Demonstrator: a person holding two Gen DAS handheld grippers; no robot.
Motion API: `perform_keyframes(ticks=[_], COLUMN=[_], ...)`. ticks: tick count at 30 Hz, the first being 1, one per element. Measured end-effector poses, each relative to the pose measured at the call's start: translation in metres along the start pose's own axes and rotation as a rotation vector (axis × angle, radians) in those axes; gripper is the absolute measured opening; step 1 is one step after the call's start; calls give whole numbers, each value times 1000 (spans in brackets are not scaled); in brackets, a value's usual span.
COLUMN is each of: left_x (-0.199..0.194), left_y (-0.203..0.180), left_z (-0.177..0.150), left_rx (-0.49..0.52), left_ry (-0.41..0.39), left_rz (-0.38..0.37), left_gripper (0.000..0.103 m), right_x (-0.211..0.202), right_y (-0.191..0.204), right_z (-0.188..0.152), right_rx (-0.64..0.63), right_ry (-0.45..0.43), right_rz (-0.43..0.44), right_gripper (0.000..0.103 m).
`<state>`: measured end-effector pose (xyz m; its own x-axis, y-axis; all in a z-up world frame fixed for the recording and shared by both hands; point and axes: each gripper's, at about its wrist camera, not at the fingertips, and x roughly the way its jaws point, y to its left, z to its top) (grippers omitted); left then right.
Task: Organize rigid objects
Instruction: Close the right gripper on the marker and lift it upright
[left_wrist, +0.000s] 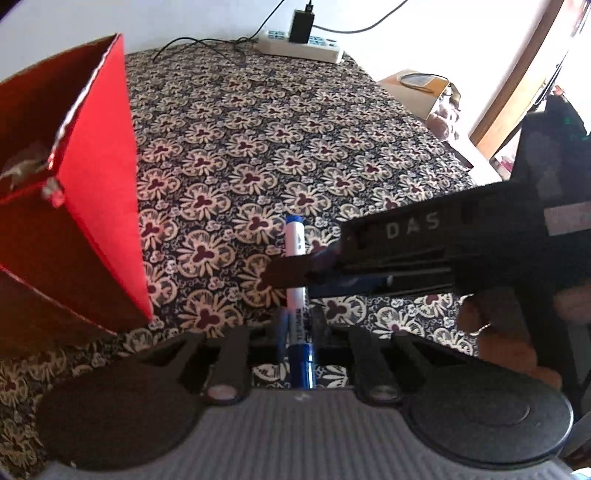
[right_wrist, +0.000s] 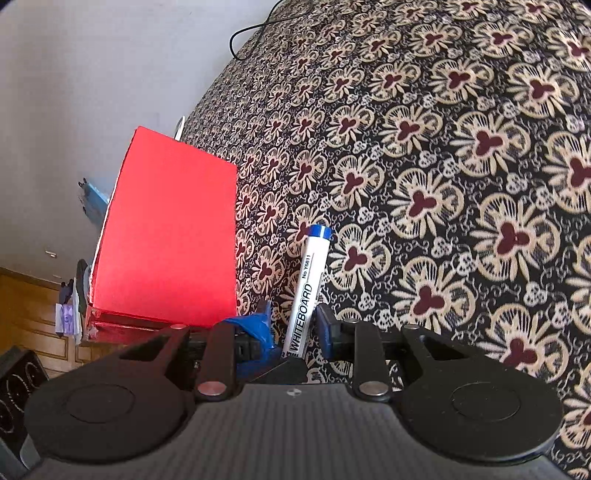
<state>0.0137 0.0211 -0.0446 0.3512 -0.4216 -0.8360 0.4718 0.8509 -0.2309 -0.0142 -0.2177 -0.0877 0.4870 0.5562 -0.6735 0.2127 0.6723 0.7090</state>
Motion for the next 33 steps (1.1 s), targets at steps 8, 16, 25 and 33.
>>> perform_keyframes(ticks=[8, 16, 25, 33], left_x=[-10, -29, -64, -90], left_y=[-7, -25, -31, -27], left_z=[-2, 0, 19, 34], left_rx=[23, 75, 46, 45], left_ry=[-3, -29, -82, -120], left_rz=[-29, -19, 17, 73], left_gripper=[10, 10, 9, 9], right_x=[-7, -19, -13, -5], right_y=[1, 25, 73, 117], right_z=[-15, -10, 6, 15], right_rx=[40, -38, -121, -159], right_ry=[-19, -28, -44, -71], right_rz=[34, 47, 119, 142], right_gripper=[0, 0, 0, 0])
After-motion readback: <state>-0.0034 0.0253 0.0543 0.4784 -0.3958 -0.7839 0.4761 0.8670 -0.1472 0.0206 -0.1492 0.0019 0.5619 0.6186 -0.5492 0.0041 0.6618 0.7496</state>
